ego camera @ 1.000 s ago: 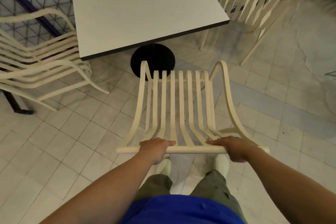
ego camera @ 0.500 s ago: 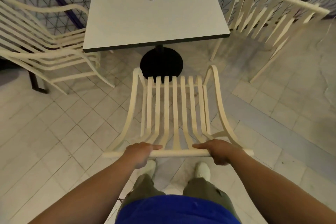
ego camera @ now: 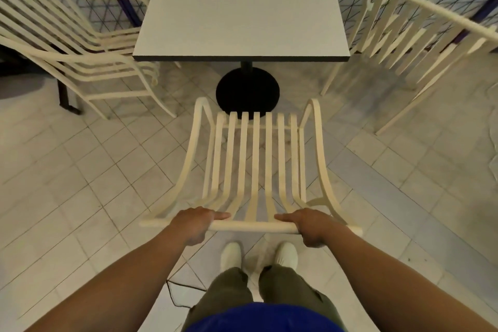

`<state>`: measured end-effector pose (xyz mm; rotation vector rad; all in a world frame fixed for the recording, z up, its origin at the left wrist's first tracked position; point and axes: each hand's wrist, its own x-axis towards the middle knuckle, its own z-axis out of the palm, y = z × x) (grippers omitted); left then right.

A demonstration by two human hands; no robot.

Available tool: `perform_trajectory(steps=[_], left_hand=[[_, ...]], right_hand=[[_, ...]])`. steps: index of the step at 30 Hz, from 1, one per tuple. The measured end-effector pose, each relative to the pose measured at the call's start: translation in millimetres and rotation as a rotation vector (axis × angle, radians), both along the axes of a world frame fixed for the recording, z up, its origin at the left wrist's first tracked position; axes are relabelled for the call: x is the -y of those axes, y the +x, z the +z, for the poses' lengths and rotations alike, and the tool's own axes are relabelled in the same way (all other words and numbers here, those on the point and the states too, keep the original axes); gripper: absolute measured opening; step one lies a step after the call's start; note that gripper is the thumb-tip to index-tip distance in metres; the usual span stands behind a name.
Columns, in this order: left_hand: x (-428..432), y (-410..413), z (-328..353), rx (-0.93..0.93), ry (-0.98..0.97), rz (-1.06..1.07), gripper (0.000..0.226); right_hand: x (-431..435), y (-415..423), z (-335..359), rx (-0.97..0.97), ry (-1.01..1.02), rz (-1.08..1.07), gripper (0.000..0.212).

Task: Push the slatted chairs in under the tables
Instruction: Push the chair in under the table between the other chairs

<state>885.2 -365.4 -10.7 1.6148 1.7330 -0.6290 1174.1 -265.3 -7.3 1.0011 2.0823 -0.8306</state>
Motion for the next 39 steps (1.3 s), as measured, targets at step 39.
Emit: perform_trajectory(steps=[39], left_hand=[[21, -76, 1, 0.085, -0.039, -0.043, 0.096]], right_hand=[[31, -38, -4, 0.076, 0.073, -0.108, 0.083]])
